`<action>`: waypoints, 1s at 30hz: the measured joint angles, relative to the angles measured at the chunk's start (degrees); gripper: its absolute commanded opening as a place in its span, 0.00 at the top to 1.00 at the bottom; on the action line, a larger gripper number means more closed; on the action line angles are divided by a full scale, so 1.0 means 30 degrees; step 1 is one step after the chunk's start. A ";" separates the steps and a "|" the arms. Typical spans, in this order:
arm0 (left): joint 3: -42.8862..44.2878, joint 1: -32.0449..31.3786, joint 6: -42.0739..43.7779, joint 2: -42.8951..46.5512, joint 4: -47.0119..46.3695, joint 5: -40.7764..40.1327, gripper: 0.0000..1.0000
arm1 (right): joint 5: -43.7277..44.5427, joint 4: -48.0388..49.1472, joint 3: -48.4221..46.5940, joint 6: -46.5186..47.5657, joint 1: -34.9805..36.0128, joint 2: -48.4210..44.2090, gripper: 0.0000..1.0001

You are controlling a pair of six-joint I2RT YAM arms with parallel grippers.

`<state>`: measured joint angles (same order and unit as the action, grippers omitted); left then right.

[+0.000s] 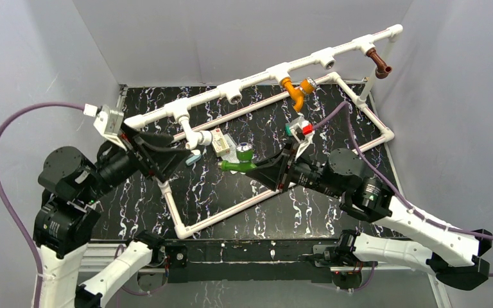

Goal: Install the water faucets

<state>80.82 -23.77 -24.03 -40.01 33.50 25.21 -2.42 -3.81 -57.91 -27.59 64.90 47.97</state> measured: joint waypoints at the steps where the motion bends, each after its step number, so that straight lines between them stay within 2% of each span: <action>1: 0.0546 0.0000 0.0452 -0.0488 -0.0029 -0.0612 0.28 | 0.0452 -0.0503 -0.0182 0.0401 0.0000 -0.0058 0.99; 10: 0.2441 0.0000 0.3861 -0.4350 -0.1326 -0.5865 0.29 | 0.4124 -0.3570 -0.1071 0.3242 0.0000 -0.0707 0.99; 18: 0.2426 -0.0007 0.6258 -0.6972 -0.3475 -1.2794 0.30 | 0.6994 -0.4714 -0.1282 0.4889 0.0000 -0.0867 0.99; 24: 0.2069 -0.0007 0.8313 -0.7468 -0.5625 -1.6793 0.30 | 0.7825 -0.4881 -0.1282 0.5486 0.0000 -0.0495 0.99; 30: 0.1384 -0.0015 1.0462 -0.8422 -0.7198 -1.9635 0.28 | 0.8072 -0.4758 -0.1282 0.5785 0.0000 0.0102 0.99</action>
<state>84.97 -23.81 7.35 -65.28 11.90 -33.69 21.80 -18.09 -61.76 -10.24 64.90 48.27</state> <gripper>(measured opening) 0.709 0.314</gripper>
